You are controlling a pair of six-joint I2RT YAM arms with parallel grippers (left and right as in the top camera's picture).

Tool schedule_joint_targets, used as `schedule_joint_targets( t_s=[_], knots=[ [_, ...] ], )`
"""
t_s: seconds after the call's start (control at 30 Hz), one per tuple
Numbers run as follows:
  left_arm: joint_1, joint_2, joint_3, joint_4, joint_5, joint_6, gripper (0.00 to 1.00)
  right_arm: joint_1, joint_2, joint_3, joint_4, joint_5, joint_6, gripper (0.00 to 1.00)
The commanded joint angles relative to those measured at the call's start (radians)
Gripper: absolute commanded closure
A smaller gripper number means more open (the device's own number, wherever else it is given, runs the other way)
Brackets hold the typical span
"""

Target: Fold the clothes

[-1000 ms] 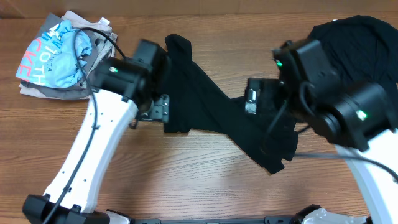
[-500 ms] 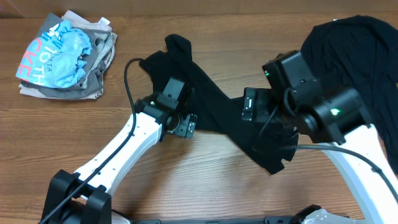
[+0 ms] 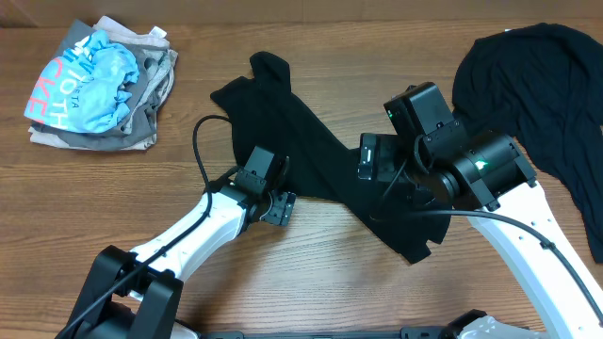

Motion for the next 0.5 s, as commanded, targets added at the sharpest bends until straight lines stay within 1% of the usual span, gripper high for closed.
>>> schedule_joint_targets(
  t_s=[0.0,0.13,0.17,0.2,0.27,0.33,0.37,0.47],
  knots=[
    [0.002,0.007,-0.009,0.027,0.000,0.013,0.32,0.001,-0.004,-0.006,0.022,0.006,0.005,0.00],
    [0.002,0.007,-0.009,0.050,-0.049,-0.003,0.48,0.001,-0.004,-0.006,0.043,0.006,0.005,0.00],
    [0.002,0.007,-0.009,0.060,-0.053,-0.002,0.53,0.001,-0.004,-0.006,0.047,0.006,0.005,0.00],
    [0.002,0.007,-0.009,0.066,-0.053,-0.002,0.61,0.000,-0.004,-0.006,0.048,0.007,0.004,0.00],
    [0.002,0.007,-0.009,0.074,-0.056,-0.002,0.81,0.000,-0.004,-0.006,0.050,0.007,0.000,0.00],
    [0.002,0.007,-0.009,0.074,-0.061,-0.002,0.94,0.000,-0.004,-0.006,0.050,0.007,0.000,0.00],
    [0.002,0.007,-0.009,0.074,-0.065,-0.002,0.96,0.000,-0.004,-0.006,0.050,0.007,0.000,0.00],
    [0.002,0.007,-0.003,0.077,-0.080,-0.003,0.96,0.000,-0.004,-0.006,0.050,0.017,0.001,0.00]
  ],
)
